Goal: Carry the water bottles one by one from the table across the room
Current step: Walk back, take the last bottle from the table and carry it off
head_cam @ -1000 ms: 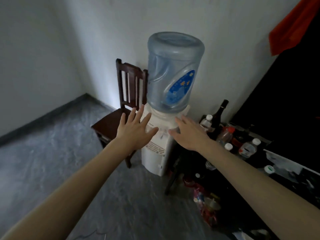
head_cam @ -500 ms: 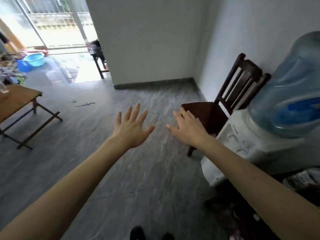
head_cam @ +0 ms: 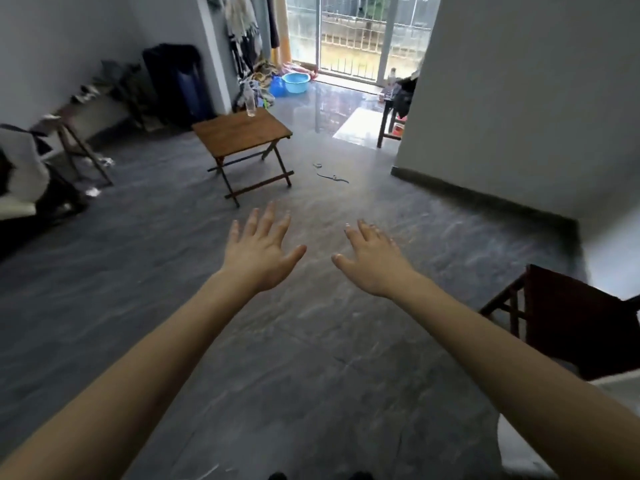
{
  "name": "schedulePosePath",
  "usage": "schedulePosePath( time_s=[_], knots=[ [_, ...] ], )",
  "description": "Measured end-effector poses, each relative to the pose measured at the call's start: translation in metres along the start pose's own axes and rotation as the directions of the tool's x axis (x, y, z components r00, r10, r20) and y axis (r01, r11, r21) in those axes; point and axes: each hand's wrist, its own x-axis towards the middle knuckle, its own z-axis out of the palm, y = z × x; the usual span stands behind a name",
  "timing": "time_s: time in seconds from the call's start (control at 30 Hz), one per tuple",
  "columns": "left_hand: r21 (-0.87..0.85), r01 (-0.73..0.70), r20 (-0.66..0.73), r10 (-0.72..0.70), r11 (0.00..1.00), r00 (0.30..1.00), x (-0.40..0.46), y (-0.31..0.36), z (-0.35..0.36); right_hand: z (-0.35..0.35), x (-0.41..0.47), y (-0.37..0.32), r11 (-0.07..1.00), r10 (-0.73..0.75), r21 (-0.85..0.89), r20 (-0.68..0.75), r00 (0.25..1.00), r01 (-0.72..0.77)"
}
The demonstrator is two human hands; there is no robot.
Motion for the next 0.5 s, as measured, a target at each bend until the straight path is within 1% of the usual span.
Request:
schedulePosePath(
  time_s=[0.1,0.23,0.5],
  knots=[
    [-0.016,0.081,0.019,-0.08,0.997,0.997,-0.019,-0.047,0.004,0.016,0.005,-0.048,0.997,-0.075,-0.033,0.028,0.997,0.076],
    [-0.043,0.155,0.033,-0.153,0.987,0.988,-0.041,-0.094,0.008,0.028,0.012,-0.094,0.985,-0.157,-0.058,0.061,0.986,0.16],
    [-0.101,0.261,0.003,-0.262,0.96,0.965,-0.063,-0.149,0.007,0.043,0.03,-0.151,0.949,-0.286,-0.109,0.103,0.953,0.296]
  ],
)
